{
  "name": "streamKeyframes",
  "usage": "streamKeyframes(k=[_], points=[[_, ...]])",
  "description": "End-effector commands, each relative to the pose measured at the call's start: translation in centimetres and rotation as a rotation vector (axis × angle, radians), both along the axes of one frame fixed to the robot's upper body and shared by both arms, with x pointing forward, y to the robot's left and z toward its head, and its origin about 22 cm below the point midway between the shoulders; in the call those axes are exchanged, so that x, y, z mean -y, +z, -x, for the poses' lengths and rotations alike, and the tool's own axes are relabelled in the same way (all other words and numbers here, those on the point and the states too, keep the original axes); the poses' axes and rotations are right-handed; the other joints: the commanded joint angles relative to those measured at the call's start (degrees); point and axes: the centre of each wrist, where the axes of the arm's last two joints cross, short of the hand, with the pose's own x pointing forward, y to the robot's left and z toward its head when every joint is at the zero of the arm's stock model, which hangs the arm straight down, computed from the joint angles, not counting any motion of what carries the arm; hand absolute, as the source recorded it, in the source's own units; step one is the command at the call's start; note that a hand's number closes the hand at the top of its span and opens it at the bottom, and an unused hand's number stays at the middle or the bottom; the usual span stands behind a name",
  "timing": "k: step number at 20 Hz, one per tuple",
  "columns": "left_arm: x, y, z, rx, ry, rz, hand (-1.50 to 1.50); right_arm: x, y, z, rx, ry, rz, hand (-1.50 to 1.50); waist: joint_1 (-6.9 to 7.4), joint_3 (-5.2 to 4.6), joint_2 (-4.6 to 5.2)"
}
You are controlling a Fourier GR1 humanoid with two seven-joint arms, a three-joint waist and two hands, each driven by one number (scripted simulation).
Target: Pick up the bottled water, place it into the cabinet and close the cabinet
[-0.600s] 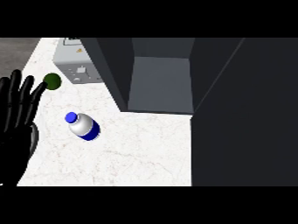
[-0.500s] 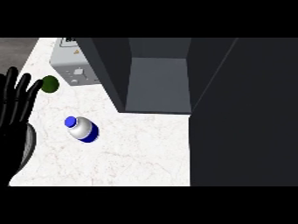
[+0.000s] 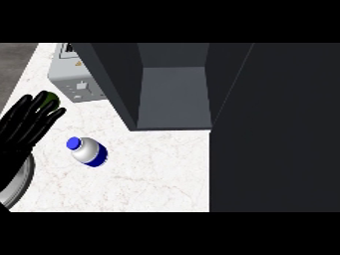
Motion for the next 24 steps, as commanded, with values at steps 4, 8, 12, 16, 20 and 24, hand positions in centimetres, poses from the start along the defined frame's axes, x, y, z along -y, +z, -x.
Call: streamKeyframes(k=[4, 8, 12, 16, 20, 24], points=[[-3.7, 1.4, 1.7, -0.09, -0.103, -0.017, -1.5, -1.0, 2.2, 6.8, -0.08, 0.023, -0.035, -1.5, 0.47, 0.1, -0.34], [-4.9, 2.1, 1.3, -0.112, -0.079, -0.011, -1.5, -0.4, 2.8, 6.9, -0.091, 0.019, -0.034, -1.5, 0.66, 0.12, -0.1], [-6.6, 1.2, 2.4, -0.111, -0.063, -0.06, -1.5, -0.7, 3.6, 8.8, -0.076, 0.036, -0.04, -1.5, 0.51, 0.11, -0.19], [-6.8, -0.3, 2.2, -0.133, -0.031, -0.051, -1.5, -1.1, 3.8, 10.5, -0.081, 0.025, -0.05, -1.5, 0.0, 0.1, -0.24], [-6.8, -2.8, 1.2, -0.135, 0.018, -0.045, -1.5, -1.5, 2.3, 9.5, -0.096, 0.017, -0.015, -1.5, 0.21, 0.08, -0.1], [-5.8, -4.4, 0.2, -0.142, 0.073, -0.064, -1.5, -1.2, 2.1, 10.4, -0.086, 0.022, -0.019, -1.5, -0.08, 0.09, -0.12]])
